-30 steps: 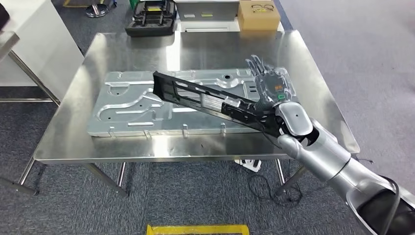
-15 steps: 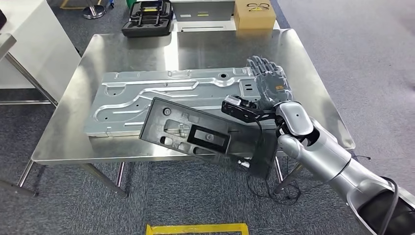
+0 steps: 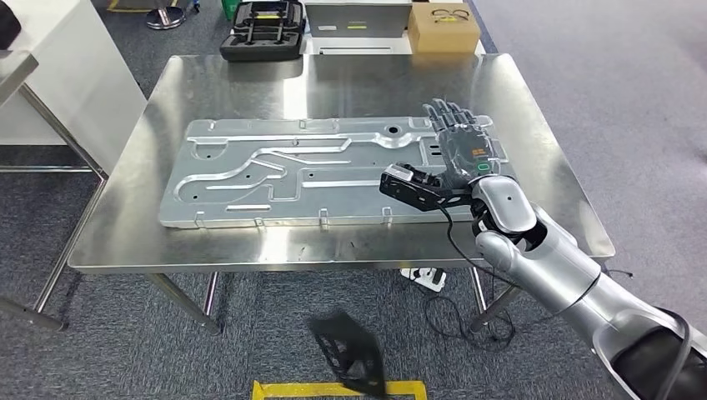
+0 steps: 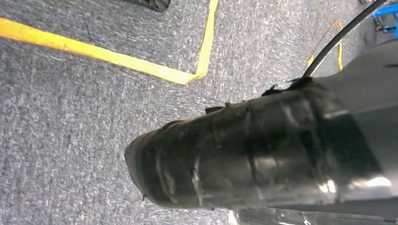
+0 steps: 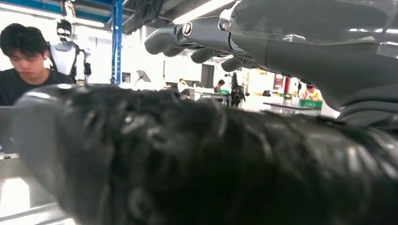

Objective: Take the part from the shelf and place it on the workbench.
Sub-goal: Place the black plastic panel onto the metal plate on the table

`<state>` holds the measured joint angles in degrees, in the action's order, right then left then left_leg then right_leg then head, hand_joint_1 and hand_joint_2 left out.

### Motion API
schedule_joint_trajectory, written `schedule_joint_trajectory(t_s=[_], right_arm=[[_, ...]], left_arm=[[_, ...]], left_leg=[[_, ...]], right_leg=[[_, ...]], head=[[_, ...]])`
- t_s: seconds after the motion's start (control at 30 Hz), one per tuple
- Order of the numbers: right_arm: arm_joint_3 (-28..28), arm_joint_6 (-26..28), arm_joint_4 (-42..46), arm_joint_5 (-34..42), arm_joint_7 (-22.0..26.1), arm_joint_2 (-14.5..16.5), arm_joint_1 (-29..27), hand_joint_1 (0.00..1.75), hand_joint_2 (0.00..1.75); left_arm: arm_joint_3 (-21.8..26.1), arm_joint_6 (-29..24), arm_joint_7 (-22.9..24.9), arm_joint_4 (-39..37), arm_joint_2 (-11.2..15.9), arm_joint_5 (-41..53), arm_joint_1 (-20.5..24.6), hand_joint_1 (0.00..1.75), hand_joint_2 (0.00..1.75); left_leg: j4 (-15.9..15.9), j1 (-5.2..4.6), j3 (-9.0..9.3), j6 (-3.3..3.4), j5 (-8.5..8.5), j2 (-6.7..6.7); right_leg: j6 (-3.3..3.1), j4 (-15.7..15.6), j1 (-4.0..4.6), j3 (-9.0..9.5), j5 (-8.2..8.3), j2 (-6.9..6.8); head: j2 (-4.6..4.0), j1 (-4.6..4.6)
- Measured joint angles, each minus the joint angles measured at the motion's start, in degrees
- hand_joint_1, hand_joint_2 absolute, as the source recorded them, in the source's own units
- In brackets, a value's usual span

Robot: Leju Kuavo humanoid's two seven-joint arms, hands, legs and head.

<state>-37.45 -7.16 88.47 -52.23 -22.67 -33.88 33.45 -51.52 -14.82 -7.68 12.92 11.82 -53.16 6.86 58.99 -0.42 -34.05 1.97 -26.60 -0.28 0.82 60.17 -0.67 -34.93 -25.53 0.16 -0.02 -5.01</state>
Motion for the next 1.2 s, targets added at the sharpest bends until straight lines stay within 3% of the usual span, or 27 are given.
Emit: schedule_joint_trajectory(t_s=[0.13, 0.2, 0.27, 0.33, 0.37, 0.43, 0.5, 0.67, 0.73, 0.8, 0.83, 0.87, 0.9, 0.97, 1.03, 1.13, 1.2], right_arm=[[0.03, 0.05, 0.31, 0.01, -0.04, 0.03, 0.0, 0.0, 0.0], [0.03, 0.09, 0.57, 0.01, -0.07, 0.06, 0.04, 0.0, 0.0], [0.03, 0.1, 0.74, 0.01, -0.12, 0.1, 0.03, 0.0, 0.0], [0.03, 0.11, 0.79, 0.01, -0.19, 0.15, 0.0, 0.0, 0.0], [0.03, 0.13, 0.86, 0.01, -0.24, 0.19, -0.01, 0.0, 0.0], [0.03, 0.16, 1.2, 0.01, -0.4, 0.28, 0.02, 0.0, 0.0], [0.03, 0.2, 1.62, 0.01, -0.56, 0.39, 0.15, 0.0, 0.0], [0.03, 0.22, 2.22, -0.09, -0.61, 0.67, 0.31, 0.0, 0.0], [0.03, 0.26, 2.3, -0.14, -0.64, 0.73, 0.37, 0.0, 0.0], [0.03, 0.29, 2.35, -0.16, -0.66, 0.84, 0.35, 0.0, 0.0], [0.03, 0.3, 2.38, -0.16, -0.66, 0.93, 0.29, 0.0, 0.0], [0.03, 0.3, 2.39, -0.16, -0.66, 1.03, 0.23, 0.0, 0.0], [0.03, 0.3, 2.39, -0.17, -0.65, 1.14, 0.18, 0.0, 0.0], [0.03, 0.31, 2.39, -0.19, -0.63, 1.36, 0.18, 0.0, 0.0], [0.03, 0.34, 2.44, -0.22, -0.59, 1.63, 0.21, 0.0, 0.0], [0.03, 0.48, 2.54, -0.3, -0.52, 1.96, 0.08, 0.0, 0.0], [0.02, 0.54, 2.55, -0.33, -0.46, 2.2, 0.0, 0.0, 0.0]], left_arm=[[0.01, -0.61, 0.6, 0.0, -0.07, -0.13, -0.05, 0.0, 0.0], [0.03, -1.02, 0.93, 0.0, -0.11, -0.13, 0.05, 0.0, 0.0], [0.03, -1.51, 1.24, 0.0, -0.21, -0.13, 0.1, 0.0, 0.0], [0.03, -1.96, 1.54, 0.0, -0.31, -0.1, -0.01, 0.0, 0.0], [0.02, -2.18, 1.73, 0.0, -0.34, -0.03, -0.05, 0.0, 0.0], [0.02, -2.72, 2.08, 0.0, -0.38, 0.23, -0.02, 0.0, 0.0], [0.02, -3.27, 2.34, 0.0, -0.4, 0.46, 0.1, 0.0, 0.0], [0.02, -3.85, 3.16, 0.0, -0.57, 0.55, 0.13, 0.0, 0.0], [0.02, -4.09, 3.59, 0.0, -0.65, 0.62, 0.16, 0.0, 0.0], [0.02, -4.34, 4.15, 0.0, -0.68, 0.74, 0.16, 0.0, 0.0], [0.02, -4.43, 4.43, 0.0, -0.7, 0.79, 0.15, 0.0, 0.0], [0.02, -4.51, 4.69, 0.0, -0.74, 0.83, 0.14, 0.0, 0.0], [0.02, -4.57, 4.96, 0.0, -0.79, 0.86, 0.13, 0.0, 0.0], [0.02, -4.67, 5.47, 0.0, -0.91, 0.91, 0.13, 0.0, 0.0], [0.02, -4.74, 6.03, 0.0, -0.97, 0.93, 0.18, 0.0, 0.0], [0.02, -4.86, 6.98, 0.0, -0.95, 0.97, 0.14, 0.0, 0.0], [0.02, -4.94, 7.33, 0.0, -0.92, 0.98, 0.13, 0.0, 0.0]], left_leg=[[0.85, 0.0, -0.59, -0.94, -0.63, 0.0], [5.45, 0.24, -2.61, -1.69, -3.51, 0.02], [12.81, 0.61, -5.9, -2.37, -6.83, 0.03], [15.62, 0.98, -7.15, -2.77, -6.96, 0.04], [13.66, 1.11, -6.17, -2.86, -5.48, 0.05], [5.98, 1.26, -2.37, -2.84, -1.94, 0.02], [0.49, 1.08, 0.19, -2.47, -0.27, -0.09], [-0.67, 0.95, 0.24, -0.99, 0.45, -0.16], [-1.13, 1.05, 0.16, -0.18, 0.99, -0.08], [-1.09, 0.82, -0.24, 0.27, 1.29, -0.04], [-1.01, 0.69, -0.48, 0.42, 1.4, -0.04], [-0.9, 0.57, -0.72, 0.52, 1.49, -0.04], [-0.72, 0.48, -0.93, 0.56, 1.56, -0.06], [-0.28, 0.4, -1.24, 0.54, 1.6, -0.1], [0.16, 0.18, -1.66, 0.16, 1.7, -0.11], [0.1, 0.0, -2.19, -0.83, 2.3, -0.13], [1.07, 0.04, -2.81, -1.53, 1.37, -0.13]], right_leg=[[-0.79, -0.76, -0.23, 0.18, 0.25, 0.02], [-1.22, -1.09, -0.53, 0.25, 0.5, -0.14], [-1.37, -1.11, -0.6, 0.14, 0.57, -0.24], [-1.37, -1.06, -0.67, 0.11, 0.58, -0.26], [-1.35, -1.01, -0.74, 0.12, 0.58, -0.25], [-1.1, -0.89, -0.85, 0.11, 0.6, -0.22], [-0.46, -0.82, -0.78, -0.07, 0.76, -0.15], [0.91, -0.85, -0.75, -0.41, 0.86, -0.12], [1.1, 2.81, -0.8, -1.95, -1.88, -0.16], [1.14, 10.05, -0.72, -4.8, -5.87, -0.18], [1.12, 13.08, -0.68, -5.89, -7.04, -0.18], [1.05, 14.39, -0.65, -6.17, -7.22, -0.18], [0.91, 13.44, -0.57, -5.32, -6.34, -0.19], [0.44, 6.83, -0.36, -1.38, -3.42, -0.2], [0.0, 0.94, -0.01, 1.76, -2.02, -0.19], [-0.56, -0.56, 0.1, 2.15, -1.59, -0.07], [-1.11, -1.02, -0.26, 1.92, -0.91, -0.17]], head=[[0.0, 0.06], [0.0, 0.21], [0.0, 0.36], [0.0, 0.35], [0.0, 0.35], [0.0, 0.36], [0.0, 0.34], [0.0, 0.27], [0.0, 0.15], [0.0, 0.06], [0.0, 0.05], [0.0, 0.06], [0.0, 0.06], [0.0, 0.05], [0.0, 0.08], [0.0, 0.12], [0.0, 0.22]])
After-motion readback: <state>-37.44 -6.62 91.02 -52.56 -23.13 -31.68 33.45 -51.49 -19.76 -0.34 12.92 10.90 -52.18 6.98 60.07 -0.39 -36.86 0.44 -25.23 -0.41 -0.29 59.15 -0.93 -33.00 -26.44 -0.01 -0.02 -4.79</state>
